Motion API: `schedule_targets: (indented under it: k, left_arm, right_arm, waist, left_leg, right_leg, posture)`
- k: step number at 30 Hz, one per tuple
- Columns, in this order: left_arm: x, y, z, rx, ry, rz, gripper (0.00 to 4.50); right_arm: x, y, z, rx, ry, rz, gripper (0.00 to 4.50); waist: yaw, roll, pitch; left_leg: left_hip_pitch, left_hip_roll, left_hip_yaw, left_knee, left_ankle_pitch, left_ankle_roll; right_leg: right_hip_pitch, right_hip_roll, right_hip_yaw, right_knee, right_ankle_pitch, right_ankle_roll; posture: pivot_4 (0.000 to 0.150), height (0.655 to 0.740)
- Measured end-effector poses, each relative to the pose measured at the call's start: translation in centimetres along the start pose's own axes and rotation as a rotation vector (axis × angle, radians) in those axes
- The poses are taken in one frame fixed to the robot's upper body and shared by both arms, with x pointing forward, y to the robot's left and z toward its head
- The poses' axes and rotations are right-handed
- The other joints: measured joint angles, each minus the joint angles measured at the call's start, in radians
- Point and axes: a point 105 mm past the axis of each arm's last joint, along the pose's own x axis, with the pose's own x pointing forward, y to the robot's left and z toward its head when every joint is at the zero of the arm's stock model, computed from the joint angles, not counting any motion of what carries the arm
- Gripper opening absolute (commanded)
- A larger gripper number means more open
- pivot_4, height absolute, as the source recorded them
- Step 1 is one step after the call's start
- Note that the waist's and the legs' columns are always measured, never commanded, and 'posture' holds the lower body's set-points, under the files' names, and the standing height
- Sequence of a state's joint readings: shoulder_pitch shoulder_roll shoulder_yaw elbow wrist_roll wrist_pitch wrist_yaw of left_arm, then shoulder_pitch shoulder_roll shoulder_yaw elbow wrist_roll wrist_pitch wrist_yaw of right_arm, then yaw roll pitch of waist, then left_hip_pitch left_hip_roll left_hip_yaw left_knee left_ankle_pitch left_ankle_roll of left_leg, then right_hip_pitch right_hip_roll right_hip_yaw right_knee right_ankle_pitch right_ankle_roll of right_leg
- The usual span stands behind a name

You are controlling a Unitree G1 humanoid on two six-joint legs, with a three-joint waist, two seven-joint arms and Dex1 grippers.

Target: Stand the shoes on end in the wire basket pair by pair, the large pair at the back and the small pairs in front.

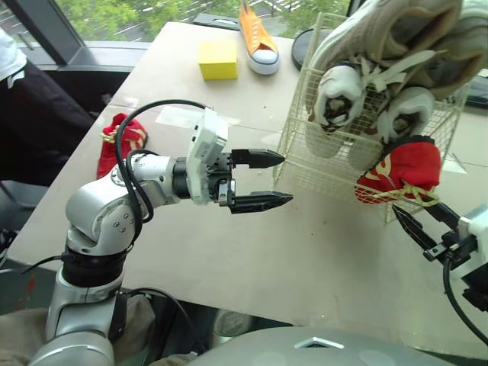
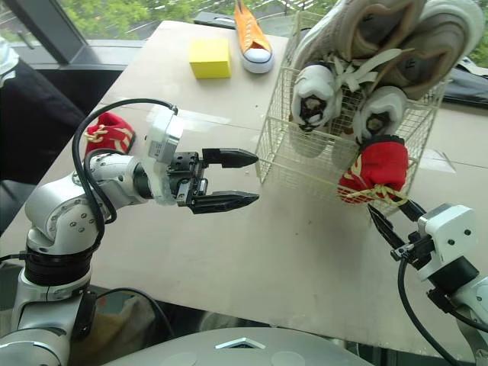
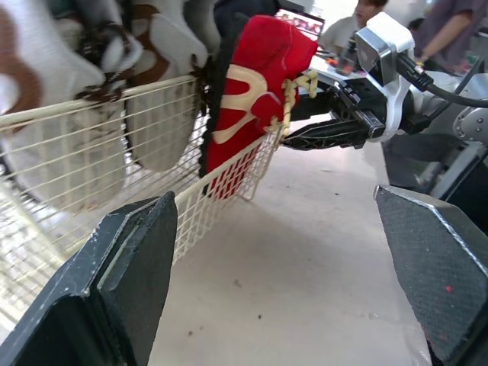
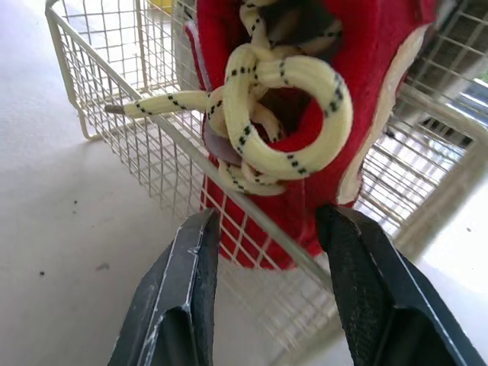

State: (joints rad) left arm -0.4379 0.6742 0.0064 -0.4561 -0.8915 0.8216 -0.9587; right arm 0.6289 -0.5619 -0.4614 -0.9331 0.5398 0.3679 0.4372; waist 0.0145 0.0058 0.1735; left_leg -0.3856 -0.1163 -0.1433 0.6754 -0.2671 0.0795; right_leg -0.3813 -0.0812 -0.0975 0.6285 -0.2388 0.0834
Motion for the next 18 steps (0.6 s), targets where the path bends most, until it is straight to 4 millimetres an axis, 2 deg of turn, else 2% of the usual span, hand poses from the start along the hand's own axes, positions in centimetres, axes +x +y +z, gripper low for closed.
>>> schedule_targets:
  k: [1,2,4,7,11,16,18]
  left_arm:
    - [0.0,0.1,0.0,0.0,0.001,0.002,4.5]
    - [0.0,0.1,-0.1,0.0,0.0,0.004,4.5]
    - [0.0,0.2,-0.1,-0.006,-0.003,0.007,4.5]
    - [0.1,0.6,-0.3,-0.025,-0.014,0.01,4.5]
    - [-0.1,1.0,-0.3,-0.037,-0.018,0.021,4.5]
    - [-0.2,1.4,-0.2,-0.028,-0.02,0.028,4.5]
    - [-0.2,1.5,-0.1,-0.024,-0.021,0.025,4.5]
  right_arm:
    - [-0.1,-0.1,0.1,-0.004,0.0,-0.007,1.9]
    - [-0.1,-0.3,0.1,0.0,0.001,-0.017,1.9]
    - [-0.2,-0.5,0.3,0.021,-0.003,-0.025,1.9]
    - [-1.4,-1.5,0.7,0.067,-0.011,-0.065,1.9]
    - [-2.9,-2.6,1.8,0.116,-0.05,-0.095,1.9]
    - [-2.8,-2.2,3.4,0.152,-0.106,-0.071,1.9]
    - [-2.3,-1.6,3.5,0.192,-0.104,-0.048,1.9]
  waist:
    - [-0.002,-0.001,0.0]
    - [-0.003,-0.002,-0.001]
    - [0.004,-0.003,-0.002]
    - [0.018,-0.005,-0.003]
    - [0.027,-0.006,-0.004]
    - [0.026,-0.007,-0.004]
    - [0.05,-0.014,-0.008]
  left_leg:
    - [0.006,-0.024,-0.034,-0.013,0.011,-0.003]
    - [0.009,-0.039,-0.051,-0.024,0.021,-0.013]
    - [0.009,-0.039,-0.05,-0.027,0.022,-0.015]
    - [0.006,-0.039,-0.043,-0.029,0.022,-0.016]
    - [0.006,-0.039,-0.035,-0.03,0.019,-0.017]
    - [0.006,-0.039,-0.028,-0.03,0.016,-0.014]
    - [0.007,-0.013,0.018,-0.031,0.015,-0.012]
  right_leg:
    - [0.004,-0.001,0.013,0.0,-0.005,0.002]
    - [0.002,-0.007,0.026,0.001,-0.008,-0.002]
    - [-0.002,-0.005,0.042,0.004,-0.007,-0.015]
    - [-0.01,-0.004,0.055,0.01,-0.009,-0.024]
    - [-0.013,-0.004,0.063,0.01,-0.009,-0.025]
    - [-0.015,-0.004,0.069,0.011,-0.009,-0.025]
    - [-0.03,0.014,0.101,0.015,-0.002,-0.034]
  posture:
    - [0.15,0.74]
    - [0.15,0.74]
    - [0.15,0.74]
    - [0.15,0.74]
    - [0.15,0.74]
    - [0.15,0.74]
    - [0.15,0.74]
